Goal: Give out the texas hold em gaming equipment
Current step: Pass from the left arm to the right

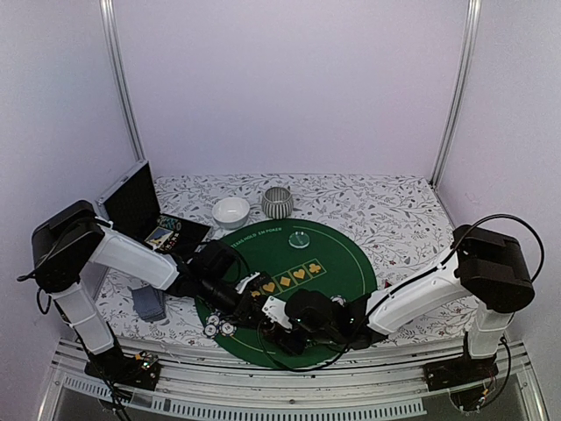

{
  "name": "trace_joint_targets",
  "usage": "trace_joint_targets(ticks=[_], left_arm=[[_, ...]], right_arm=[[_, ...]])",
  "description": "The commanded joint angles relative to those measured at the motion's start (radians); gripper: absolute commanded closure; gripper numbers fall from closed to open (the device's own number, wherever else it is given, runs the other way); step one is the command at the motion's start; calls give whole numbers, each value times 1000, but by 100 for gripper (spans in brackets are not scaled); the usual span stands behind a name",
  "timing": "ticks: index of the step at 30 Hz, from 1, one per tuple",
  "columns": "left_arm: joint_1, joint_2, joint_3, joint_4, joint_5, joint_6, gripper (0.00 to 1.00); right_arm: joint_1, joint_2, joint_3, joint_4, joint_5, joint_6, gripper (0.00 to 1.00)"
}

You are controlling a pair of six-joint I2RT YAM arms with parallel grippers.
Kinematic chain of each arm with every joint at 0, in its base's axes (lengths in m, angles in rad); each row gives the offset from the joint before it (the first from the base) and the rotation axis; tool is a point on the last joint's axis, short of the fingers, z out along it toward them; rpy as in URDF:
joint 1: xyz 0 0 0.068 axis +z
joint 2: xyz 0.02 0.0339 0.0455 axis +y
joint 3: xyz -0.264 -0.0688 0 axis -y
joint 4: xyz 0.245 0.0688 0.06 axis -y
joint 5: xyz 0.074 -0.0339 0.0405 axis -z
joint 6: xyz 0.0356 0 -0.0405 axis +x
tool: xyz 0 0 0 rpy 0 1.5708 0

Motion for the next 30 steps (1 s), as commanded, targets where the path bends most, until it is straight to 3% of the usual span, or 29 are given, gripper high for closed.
trace_joint_targets(ticks=[1,13,24,27,30], left_arm=[[7,36,-21,-25,-52,19,96],[16,40,-25,-24,-48,24,96],[19,47,-28,-24,-48,25,94],[20,46,-32,-29,-50,27,89],[24,40,-27,-54,-72,32,76]], right_arm=[[-9,45,20,54,5,-45,36],[-24,90,59,53,-33,-72,41],[-28,92,71,41,-1,-78,68],[-28,86,83,13,7,-74,72],[-27,80,98,-34,15,-65,74]])
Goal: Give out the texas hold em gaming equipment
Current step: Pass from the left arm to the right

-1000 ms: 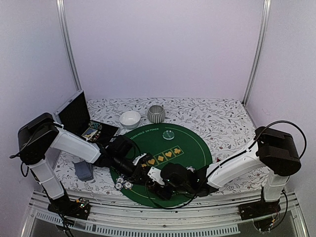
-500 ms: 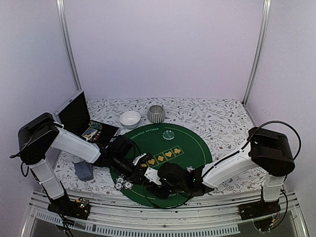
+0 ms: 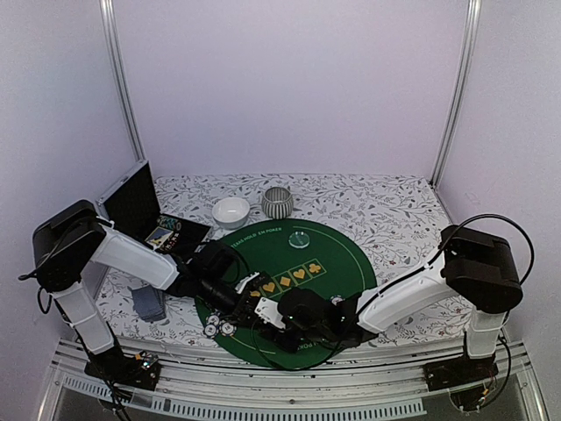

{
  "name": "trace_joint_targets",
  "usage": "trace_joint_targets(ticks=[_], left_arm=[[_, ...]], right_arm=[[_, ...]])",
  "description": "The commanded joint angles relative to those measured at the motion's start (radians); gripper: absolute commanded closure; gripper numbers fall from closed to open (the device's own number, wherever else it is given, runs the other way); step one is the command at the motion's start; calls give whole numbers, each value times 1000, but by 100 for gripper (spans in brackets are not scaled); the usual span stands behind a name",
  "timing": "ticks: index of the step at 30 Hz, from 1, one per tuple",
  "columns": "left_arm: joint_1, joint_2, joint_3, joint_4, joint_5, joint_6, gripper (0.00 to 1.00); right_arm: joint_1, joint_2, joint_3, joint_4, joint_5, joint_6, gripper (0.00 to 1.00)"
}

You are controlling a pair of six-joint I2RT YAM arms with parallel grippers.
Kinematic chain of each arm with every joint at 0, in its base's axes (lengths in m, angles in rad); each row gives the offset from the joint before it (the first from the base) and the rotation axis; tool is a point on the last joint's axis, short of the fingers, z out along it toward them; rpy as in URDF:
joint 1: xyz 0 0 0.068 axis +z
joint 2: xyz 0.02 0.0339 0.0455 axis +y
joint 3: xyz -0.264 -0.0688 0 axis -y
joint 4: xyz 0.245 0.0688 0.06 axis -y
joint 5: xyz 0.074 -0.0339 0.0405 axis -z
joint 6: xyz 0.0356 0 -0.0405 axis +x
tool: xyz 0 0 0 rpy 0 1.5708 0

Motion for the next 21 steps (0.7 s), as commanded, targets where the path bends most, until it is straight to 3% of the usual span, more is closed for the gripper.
trace_joint_targets(ticks=[1,21], left_arm=[[14,28,-16,-79,-105,22,72],[40,-95,76,-265,-256,79,42]], right_arm=[[-9,13,45,-67,44,9,75],[2,5,127,-320,29,77,78]])
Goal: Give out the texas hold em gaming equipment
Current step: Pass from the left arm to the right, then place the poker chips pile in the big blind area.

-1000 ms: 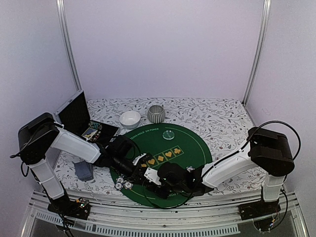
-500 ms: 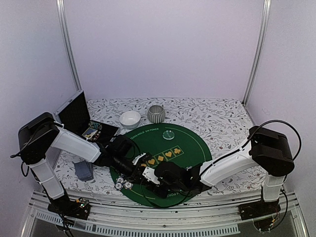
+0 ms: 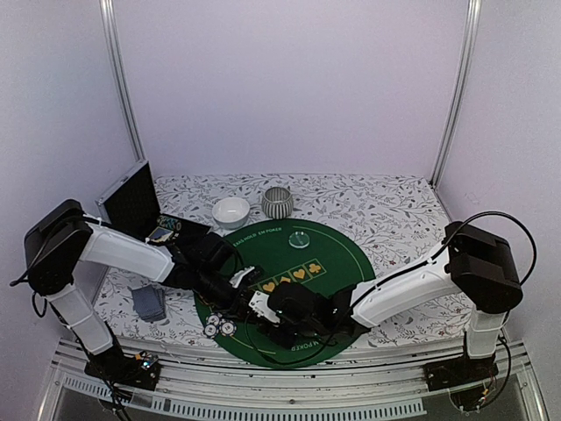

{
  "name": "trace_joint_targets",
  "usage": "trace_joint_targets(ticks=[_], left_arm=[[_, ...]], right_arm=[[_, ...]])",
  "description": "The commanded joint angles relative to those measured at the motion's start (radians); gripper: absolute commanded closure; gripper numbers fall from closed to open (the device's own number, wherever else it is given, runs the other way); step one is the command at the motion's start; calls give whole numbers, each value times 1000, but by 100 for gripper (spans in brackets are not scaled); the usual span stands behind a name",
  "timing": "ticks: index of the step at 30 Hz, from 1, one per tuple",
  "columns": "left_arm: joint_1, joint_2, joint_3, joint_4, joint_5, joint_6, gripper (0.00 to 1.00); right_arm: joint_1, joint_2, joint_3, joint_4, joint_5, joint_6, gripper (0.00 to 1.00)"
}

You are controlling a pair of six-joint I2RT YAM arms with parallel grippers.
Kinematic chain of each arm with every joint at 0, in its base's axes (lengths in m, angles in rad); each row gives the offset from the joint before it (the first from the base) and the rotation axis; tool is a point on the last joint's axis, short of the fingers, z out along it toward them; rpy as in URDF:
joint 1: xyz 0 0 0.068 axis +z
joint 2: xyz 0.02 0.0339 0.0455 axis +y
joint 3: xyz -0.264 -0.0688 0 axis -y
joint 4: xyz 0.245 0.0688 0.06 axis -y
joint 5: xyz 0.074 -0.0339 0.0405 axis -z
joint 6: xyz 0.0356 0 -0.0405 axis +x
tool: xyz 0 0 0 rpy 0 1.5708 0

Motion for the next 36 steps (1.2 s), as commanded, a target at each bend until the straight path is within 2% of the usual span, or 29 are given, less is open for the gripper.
trace_joint_targets(ticks=[1,9,17,21,26,36], left_arm=[[25,-54,25,-94,-164,36,41],[54,-92,23,-97,-134,47,39],[69,-110,-29,37,7,7,42],[83,-108,-39,46,23,4,42],[109,-127,-42,27,6,17,42],[122,-156,20,-179,-159,122,43]], right_arm=[[0,4,30,-147,-14,34,78],[0,13,36,-201,-36,39,78],[0,43,34,-205,-46,43,79],[0,46,38,-206,-50,43,79],[0,35,37,-211,-50,42,79],[-14,-58,63,-262,-72,53,80]])
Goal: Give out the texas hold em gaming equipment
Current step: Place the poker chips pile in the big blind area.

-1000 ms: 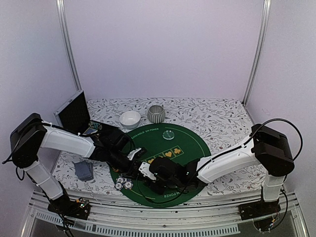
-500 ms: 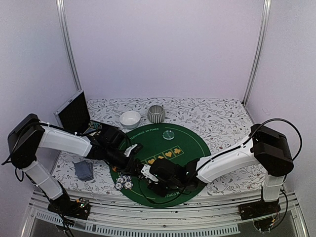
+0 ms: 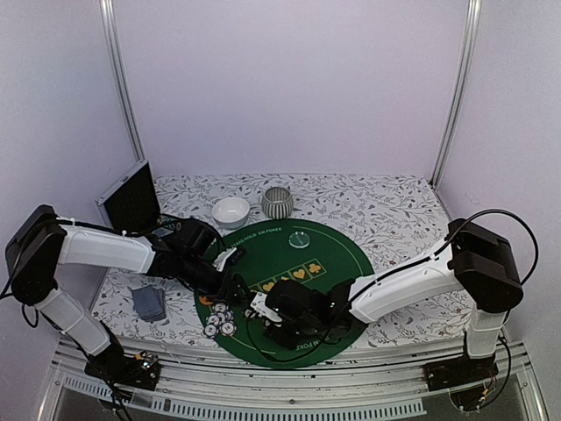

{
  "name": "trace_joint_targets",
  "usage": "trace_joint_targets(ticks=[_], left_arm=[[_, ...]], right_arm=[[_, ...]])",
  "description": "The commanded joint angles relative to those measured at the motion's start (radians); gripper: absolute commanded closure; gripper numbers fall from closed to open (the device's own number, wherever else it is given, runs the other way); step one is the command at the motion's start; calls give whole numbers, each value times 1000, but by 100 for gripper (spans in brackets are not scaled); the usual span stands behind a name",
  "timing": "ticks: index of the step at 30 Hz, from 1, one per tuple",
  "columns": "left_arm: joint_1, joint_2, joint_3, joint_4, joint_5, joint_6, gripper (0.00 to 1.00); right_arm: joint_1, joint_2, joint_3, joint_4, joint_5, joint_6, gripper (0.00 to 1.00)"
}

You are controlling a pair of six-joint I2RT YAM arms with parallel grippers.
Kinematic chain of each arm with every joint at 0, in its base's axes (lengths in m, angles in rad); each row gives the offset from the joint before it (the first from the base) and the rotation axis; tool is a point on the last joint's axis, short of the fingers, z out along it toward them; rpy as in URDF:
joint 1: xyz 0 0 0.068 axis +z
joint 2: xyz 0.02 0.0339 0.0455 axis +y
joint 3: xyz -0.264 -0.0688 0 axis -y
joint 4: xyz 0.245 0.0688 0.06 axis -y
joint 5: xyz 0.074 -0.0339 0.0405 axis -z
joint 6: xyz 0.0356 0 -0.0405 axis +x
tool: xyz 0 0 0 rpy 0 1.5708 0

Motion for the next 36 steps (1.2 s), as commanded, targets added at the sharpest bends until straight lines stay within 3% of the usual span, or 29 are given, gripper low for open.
trace_joint_targets(ticks=[1,9,24,36], left_arm=[[11,-12,44,-119,-101,72,43],[2,-82,97,-244,-289,148,43],[-105,-107,161,-358,-442,291,40],[-261,154,289,-402,-527,321,34]], right_arm=[[-19,-70,7,-109,-30,16,80],[-68,-136,6,-179,-36,44,80],[-216,-208,14,-299,-2,108,85],[-302,-314,-12,-358,56,109,85]])
